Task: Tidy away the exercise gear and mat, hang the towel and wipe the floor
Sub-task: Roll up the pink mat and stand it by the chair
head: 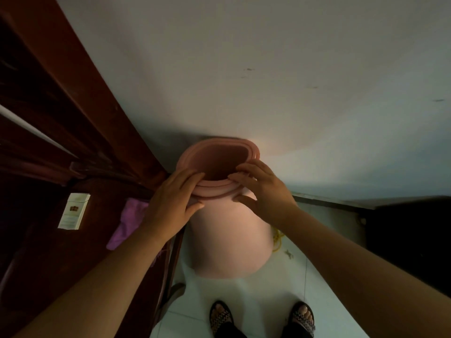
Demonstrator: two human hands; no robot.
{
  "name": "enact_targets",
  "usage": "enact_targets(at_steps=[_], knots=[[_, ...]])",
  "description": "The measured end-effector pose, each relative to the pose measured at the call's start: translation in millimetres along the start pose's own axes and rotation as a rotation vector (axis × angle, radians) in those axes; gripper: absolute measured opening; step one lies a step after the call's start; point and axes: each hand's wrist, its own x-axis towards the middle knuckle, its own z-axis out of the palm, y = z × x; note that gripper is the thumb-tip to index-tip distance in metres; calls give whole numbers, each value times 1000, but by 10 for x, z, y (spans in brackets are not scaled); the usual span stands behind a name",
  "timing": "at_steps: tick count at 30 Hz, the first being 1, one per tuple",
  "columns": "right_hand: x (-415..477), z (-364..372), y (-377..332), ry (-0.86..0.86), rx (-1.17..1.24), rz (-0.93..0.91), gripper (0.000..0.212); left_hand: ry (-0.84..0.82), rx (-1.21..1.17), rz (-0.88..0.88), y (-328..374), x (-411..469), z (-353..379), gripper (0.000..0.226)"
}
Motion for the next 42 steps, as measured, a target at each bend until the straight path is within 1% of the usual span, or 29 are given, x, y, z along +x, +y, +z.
enact_targets(at_steps=[4, 10, 14, 23, 26, 30, 37, 42], knots=[[-14, 39, -61, 14, -35, 4, 50, 58, -90, -2, 54, -10, 28, 62], [-51, 33, -136, 15, -99, 16, 54, 18, -113, -12, 49, -16, 27, 54], [-37, 7, -202, -9, -115, 57, 53, -17, -98, -28, 72, -1, -35, 54], [-52, -178, -403, -80, -167, 124, 56, -34, -126, -63, 218, -153, -201, 56], [-66, -233, -479, -91, -139, 151, 55, -37, -145, -75, 268, -198, -258, 56], [-87, -286, -586, -144, -94, 234, 56, -71, -163, -97, 346, -244, -345, 57], [-143, -355, -744, -163, -61, 301, 57, -100, -201, -124, 418, -312, -470, 57], [-272, -635, -1017, -191, -41, 371, 57, -110, -249, -115, 570, -436, -741, 53]])
